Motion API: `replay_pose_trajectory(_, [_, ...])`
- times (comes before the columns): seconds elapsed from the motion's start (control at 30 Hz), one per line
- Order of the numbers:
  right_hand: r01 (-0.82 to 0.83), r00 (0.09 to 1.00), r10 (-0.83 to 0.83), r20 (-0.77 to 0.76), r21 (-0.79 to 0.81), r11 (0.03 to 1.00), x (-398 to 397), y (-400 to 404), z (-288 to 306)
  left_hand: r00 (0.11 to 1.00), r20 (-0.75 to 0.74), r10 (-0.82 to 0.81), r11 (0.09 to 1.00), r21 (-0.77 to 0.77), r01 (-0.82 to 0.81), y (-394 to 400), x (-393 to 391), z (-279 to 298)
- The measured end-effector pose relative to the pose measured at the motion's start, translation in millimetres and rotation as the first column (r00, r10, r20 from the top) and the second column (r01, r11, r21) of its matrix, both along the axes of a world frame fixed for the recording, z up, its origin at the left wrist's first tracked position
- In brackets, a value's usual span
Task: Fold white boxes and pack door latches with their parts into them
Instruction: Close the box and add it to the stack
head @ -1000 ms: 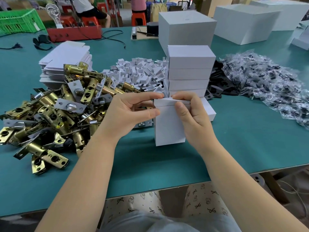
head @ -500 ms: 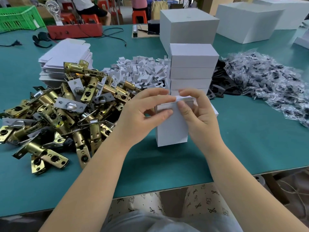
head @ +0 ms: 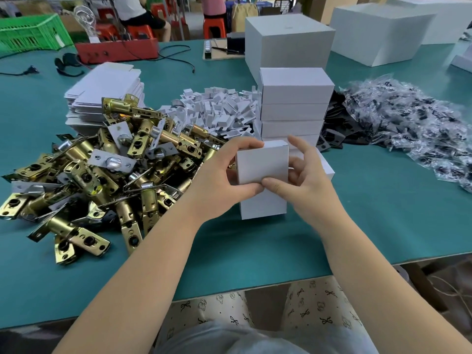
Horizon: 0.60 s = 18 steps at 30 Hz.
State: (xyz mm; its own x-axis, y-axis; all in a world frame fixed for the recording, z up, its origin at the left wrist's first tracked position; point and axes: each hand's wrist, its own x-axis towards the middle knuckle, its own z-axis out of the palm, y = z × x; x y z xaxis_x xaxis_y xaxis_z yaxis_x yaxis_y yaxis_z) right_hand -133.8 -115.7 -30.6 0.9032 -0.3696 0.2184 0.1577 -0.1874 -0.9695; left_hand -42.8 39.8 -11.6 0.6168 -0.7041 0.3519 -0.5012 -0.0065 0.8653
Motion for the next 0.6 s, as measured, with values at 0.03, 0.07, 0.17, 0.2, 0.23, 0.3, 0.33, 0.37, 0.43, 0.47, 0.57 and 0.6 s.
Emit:
replay_pose_trajectory(0.03, [-0.004, 1.0, 0.004, -0.013, 0.001, 1.0, 0.1, -1.0, -0.4, 1.0, -0.02, 0.015, 1.0, -0.017, -0.015, -0.3, -0.5, -1.3])
replay_pose_trajectory(0.07, [-0.009, 1.0, 0.009, -0.026, 0.013, 1.0, 0.6, -1.7, -1.2, 0.998, -0.049, 0.031, 0.999, -0.035, -0.033, -0.8, -0.8, -2.6])
replay_pose_trajectory(0.17, [-0.022, 0.998, 0.027, -0.055, 0.093, 0.995, 0.4, -3.0, -2.3, 0.959, -0.267, 0.092, 0.985, -0.118, -0.127, -3.7, -0.5, -2.8])
replay_pose_trajectory(0.2, [-0.029, 0.998, 0.036, -0.054, 0.129, 0.991, 0.1, -3.0, -2.0, 0.92, -0.382, 0.086, 0.972, -0.17, -0.162, -5.1, 0.1, -2.6])
replay_pose_trajectory(0.23, [-0.04, 0.998, 0.047, -0.04, 0.169, 0.985, -0.6, -2.6, -1.5, 0.872, -0.485, 0.065, 0.954, -0.226, -0.197, -6.7, 0.5, -2.5])
replay_pose_trajectory(0.3, [-0.063, 0.998, 0.063, 0.007, 0.203, 0.977, -2.4, -2.6, -1.8, 0.781, -0.623, 0.046, 0.911, -0.295, -0.289, -9.9, 0.6, -3.2])
replay_pose_trajectory(0.33, [-0.063, 0.998, 0.059, 0.025, 0.179, 0.982, -3.4, -2.4, -1.9, 0.74, -0.67, 0.051, 0.891, -0.305, -0.338, -11.7, -0.3, -4.2])
replay_pose_trajectory(0.37, [-0.055, 0.998, 0.051, 0.037, 0.136, 0.989, -4.4, -2.0, -1.3, 0.703, -0.709, 0.054, 0.872, -0.31, -0.38, -13.8, -1.5, -5.6])
replay_pose_trajectory(0.43, [-0.039, 0.998, 0.038, 0.041, 0.042, 0.998, -6.4, 1.2, 0.0, 0.649, -0.759, 0.051, 0.844, -0.315, -0.434, -18.3, -4.3, -8.5])
replay_pose_trajectory(0.47, [-0.038, 0.999, 0.039, 0.033, -0.028, 0.999, -7.1, 3.7, -0.2, 0.638, -0.768, 0.048, 0.838, -0.317, -0.445, -20.3, -5.7, -9.1])
replay_pose_trajectory(0.57, [-0.044, 0.998, 0.05, 0.029, -0.19, 0.981, -7.2, 8.9, -3.3, 0.635, -0.772, 0.002, 0.844, -0.339, -0.415, -23.3, -7.2, -8.7])
replay_pose_trajectory(0.6, [-0.027, 0.999, 0.033, 0.035, -0.166, 0.986, -6.2, 8.7, -3.4, 0.637, -0.77, -0.029, 0.851, -0.353, -0.388, -23.3, -7.0, -8.3])
